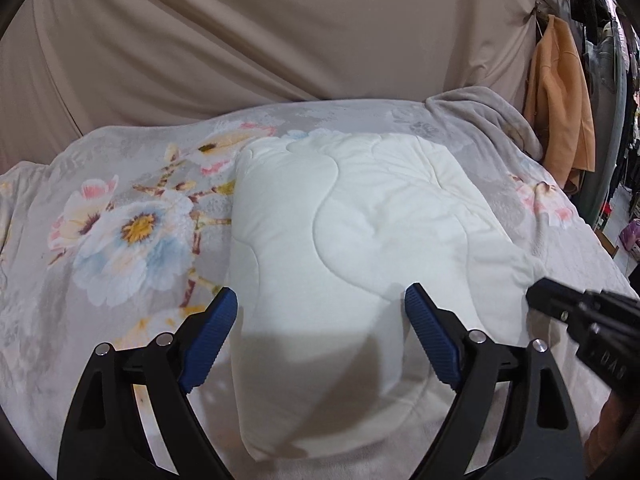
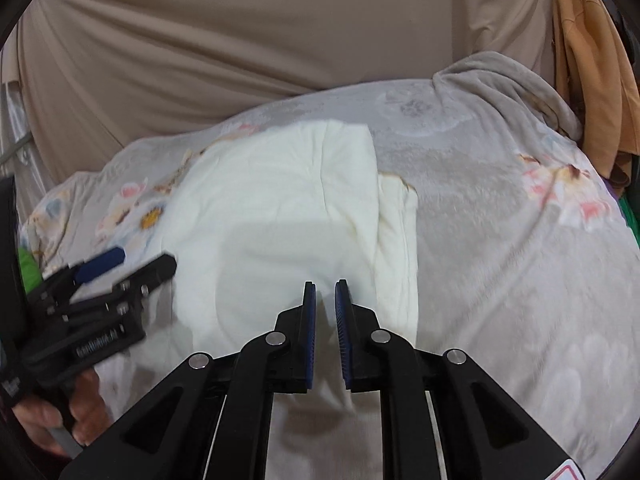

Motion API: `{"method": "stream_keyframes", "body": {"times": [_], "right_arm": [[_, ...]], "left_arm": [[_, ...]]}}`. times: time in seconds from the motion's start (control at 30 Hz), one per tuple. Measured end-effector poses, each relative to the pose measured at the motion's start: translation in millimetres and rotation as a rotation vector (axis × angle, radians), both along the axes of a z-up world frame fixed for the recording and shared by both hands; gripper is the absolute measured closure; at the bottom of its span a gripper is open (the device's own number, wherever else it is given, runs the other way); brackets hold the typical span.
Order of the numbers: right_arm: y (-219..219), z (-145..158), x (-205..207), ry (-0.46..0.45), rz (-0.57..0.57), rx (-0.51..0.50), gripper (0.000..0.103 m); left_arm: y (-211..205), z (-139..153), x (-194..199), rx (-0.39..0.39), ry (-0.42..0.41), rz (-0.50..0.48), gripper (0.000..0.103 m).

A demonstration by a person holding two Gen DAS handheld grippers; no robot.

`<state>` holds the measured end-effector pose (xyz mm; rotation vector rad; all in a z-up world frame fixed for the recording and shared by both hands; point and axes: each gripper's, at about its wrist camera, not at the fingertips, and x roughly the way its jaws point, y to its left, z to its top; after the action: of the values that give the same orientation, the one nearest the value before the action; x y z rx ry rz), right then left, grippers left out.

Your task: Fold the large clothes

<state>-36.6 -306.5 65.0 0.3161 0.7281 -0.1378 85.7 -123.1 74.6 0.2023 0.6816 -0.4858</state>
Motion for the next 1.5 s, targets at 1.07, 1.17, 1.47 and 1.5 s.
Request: {"method": "stream_keyframes", "body": {"times": [1.07, 1.17, 1.47, 1.5], "right_arm": [[-36, 22, 9, -0.201, 0.047, 0.216, 0.09], [-35, 36, -13, -0.253, 0.005, 0.14, 0.091], [-50, -44, 15, -0.008, -0.033, 0.225, 0.088], [-51, -37, 14, -0.012, -0.042, 0.227, 0.088]], "left_arm": [[57, 29, -13, -0.121, -0.025, 0.054, 0.012], [50, 28, -13, -0.11, -0.028, 0.035, 0.012], [28, -30, 8, -0.078, 0.135, 0.026, 0.011], [29, -30, 9, -0.074, 0.135, 0.027, 0.011]]}}
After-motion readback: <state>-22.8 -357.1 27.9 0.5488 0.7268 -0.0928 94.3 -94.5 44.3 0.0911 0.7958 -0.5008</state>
